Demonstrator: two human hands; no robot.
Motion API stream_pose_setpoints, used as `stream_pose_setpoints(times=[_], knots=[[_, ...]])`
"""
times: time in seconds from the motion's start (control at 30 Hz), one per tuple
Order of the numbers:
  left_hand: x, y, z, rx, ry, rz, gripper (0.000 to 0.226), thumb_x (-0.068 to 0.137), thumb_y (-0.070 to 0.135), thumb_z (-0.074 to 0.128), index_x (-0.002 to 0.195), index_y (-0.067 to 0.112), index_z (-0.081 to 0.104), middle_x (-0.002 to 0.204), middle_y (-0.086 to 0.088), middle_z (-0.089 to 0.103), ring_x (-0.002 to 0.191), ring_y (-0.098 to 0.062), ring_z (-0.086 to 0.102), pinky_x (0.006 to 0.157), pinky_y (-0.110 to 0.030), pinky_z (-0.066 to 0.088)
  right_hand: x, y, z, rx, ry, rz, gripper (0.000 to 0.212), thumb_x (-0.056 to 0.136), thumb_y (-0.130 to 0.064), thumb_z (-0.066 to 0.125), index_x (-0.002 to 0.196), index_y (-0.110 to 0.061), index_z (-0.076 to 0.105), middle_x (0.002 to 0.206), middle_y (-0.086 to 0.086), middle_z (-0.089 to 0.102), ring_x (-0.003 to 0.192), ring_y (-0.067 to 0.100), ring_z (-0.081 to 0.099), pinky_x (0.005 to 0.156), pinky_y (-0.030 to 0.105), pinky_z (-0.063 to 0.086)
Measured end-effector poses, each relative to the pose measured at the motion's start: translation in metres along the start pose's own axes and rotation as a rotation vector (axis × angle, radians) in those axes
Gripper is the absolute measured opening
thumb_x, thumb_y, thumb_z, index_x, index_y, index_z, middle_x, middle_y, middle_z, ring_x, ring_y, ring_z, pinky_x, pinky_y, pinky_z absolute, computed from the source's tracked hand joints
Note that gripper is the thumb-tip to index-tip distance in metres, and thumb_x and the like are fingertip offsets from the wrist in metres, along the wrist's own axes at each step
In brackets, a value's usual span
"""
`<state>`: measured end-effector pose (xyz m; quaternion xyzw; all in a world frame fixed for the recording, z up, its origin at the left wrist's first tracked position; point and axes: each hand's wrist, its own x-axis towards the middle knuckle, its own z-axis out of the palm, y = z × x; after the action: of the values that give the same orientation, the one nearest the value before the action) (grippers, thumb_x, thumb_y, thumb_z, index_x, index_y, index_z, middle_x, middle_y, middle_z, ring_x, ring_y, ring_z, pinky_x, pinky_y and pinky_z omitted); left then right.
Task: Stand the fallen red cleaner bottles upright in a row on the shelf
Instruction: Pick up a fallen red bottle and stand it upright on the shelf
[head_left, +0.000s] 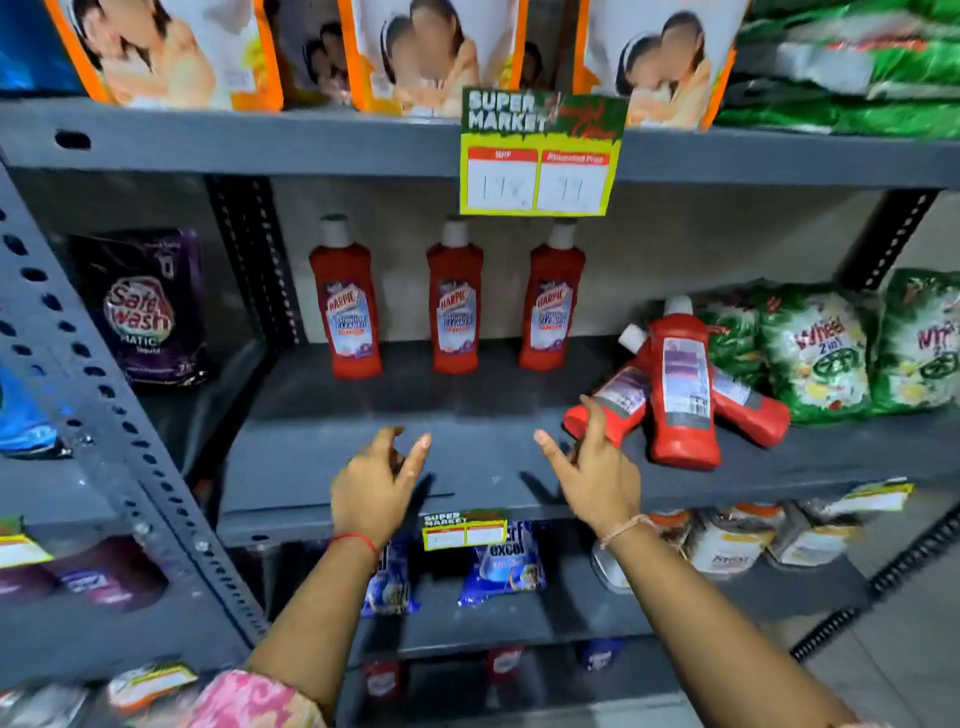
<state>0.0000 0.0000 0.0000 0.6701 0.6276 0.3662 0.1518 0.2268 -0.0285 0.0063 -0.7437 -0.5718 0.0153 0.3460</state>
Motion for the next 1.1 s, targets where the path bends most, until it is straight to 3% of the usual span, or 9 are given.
stream_pose_setpoints(times=[0.17, 0.33, 0.47, 0.6, 0.7, 0.77, 0.83, 0.97, 1.1], knots=[[0.005, -0.013, 0.037, -0.027, -0.134, -0.05, 0.044, 0.084, 0.043, 0.056, 0.111, 0.008, 0.056, 0.111, -0.018, 0.065, 0.108, -0.034, 0.056, 0.09, -0.042, 0.045, 0.001, 0.028, 0.03, -0.108, -0.101, -0.03, 0.077, 0.079, -0.065, 0.043, 0.134, -0.015, 0.024, 0.092, 0.021, 0.069, 0.083, 0.039, 0.064, 0.057, 0.037, 0.04], [0.023, -0.012, 0.07, 0.174, -0.11, 0.012, 0.053, 0.08, 0.049, 0.057, 0.111, 0.007, 0.057, 0.117, -0.019, 0.061, 0.113, -0.035, 0.051, 0.095, -0.043, 0.039, 0.009, 0.041, 0.045, -0.077, -0.169, -0.103, 0.05, 0.087, -0.051, 0.044, 0.118, -0.012, 0.044, 0.116, 0.015, 0.051, 0.1, 0.037, 0.056, 0.074, 0.044, 0.048], [0.032, -0.018, 0.083, 0.338, -0.155, 0.007, 0.061, 0.08, 0.054, 0.053, 0.125, 0.012, 0.05, 0.142, -0.014, 0.044, 0.135, -0.027, 0.033, 0.11, -0.049, 0.021, 0.04, 0.051, 0.023, 0.148, 0.201, -0.057, 0.033, 0.089, -0.025, 0.049, 0.108, 0.002, 0.053, 0.114, 0.027, 0.053, 0.106, 0.042, 0.049, 0.092, 0.044, 0.035], [0.032, -0.022, 0.086, 0.3, -0.161, -0.03, 0.061, 0.08, 0.052, 0.055, 0.128, 0.016, 0.047, 0.147, -0.01, 0.038, 0.14, -0.025, 0.024, 0.114, -0.051, 0.017, 0.091, 0.085, -0.014, 0.16, 0.406, 0.254, 0.04, 0.083, -0.012, 0.055, 0.12, 0.001, 0.049, 0.129, 0.028, 0.045, 0.12, 0.04, 0.04, 0.1, 0.039, 0.024], [0.036, -0.021, 0.086, 0.246, -0.17, -0.051, 0.061, 0.079, 0.048, 0.06, 0.129, 0.016, 0.047, 0.148, -0.012, 0.036, 0.141, -0.027, 0.022, 0.115, -0.049, 0.016, 0.119, 0.119, -0.037, 0.327, 0.224, 0.549, 0.041, 0.077, -0.009, 0.063, 0.115, 0.001, 0.05, 0.12, 0.025, 0.056, 0.111, 0.037, 0.052, 0.099, 0.042, 0.036], [0.042, -0.02, 0.085, 0.201, -0.208, -0.051, 0.062, 0.078, 0.044, 0.063, 0.129, 0.014, 0.046, 0.149, -0.014, 0.034, 0.141, -0.029, 0.02, 0.115, -0.047, 0.017, 0.124, 0.135, -0.047, 0.692, 0.031, 0.677, 0.024, 0.076, 0.0, 0.064, 0.099, -0.004, 0.06, 0.093, 0.013, 0.07, 0.079, 0.023, 0.067, 0.089, 0.042, 0.049], [0.046, -0.021, 0.084, 0.164, -0.239, -0.047, 0.064, 0.078, 0.043, 0.064, 0.13, 0.013, 0.045, 0.149, -0.015, 0.032, 0.142, -0.028, 0.019, 0.116, -0.045, 0.016, 0.125, 0.149, -0.051, 0.862, -0.144, 0.745, 0.018, 0.077, -0.002, 0.064, 0.094, -0.009, 0.063, 0.073, 0.0, 0.072, 0.057, 0.008, 0.066, 0.075, 0.036, 0.055], [0.046, -0.021, 0.083, 0.155, -0.239, -0.036, 0.065, 0.077, 0.045, 0.064, 0.131, 0.014, 0.045, 0.15, -0.014, 0.032, 0.142, -0.026, 0.019, 0.116, -0.044, 0.016, 0.125, 0.156, -0.053, 1.069, -0.309, 0.793, 0.035, 0.083, -0.006, 0.057, 0.118, -0.011, 0.054, 0.07, -0.007, 0.074, 0.069, 0.011, 0.068, 0.074, 0.035, 0.056], [0.046, -0.02, 0.082, 0.15, -0.244, -0.035, 0.066, 0.077, 0.046, 0.063, 0.132, 0.015, 0.044, 0.15, -0.013, 0.032, 0.142, -0.026, 0.018, 0.116, -0.044, 0.018, 0.12, 0.153, -0.049, 1.144, -0.241, 0.811, 0.041, 0.082, -0.001, 0.057, 0.122, -0.003, 0.051, 0.098, 0.006, 0.065, 0.086, 0.021, 0.062, 0.089, 0.046, 0.049]])
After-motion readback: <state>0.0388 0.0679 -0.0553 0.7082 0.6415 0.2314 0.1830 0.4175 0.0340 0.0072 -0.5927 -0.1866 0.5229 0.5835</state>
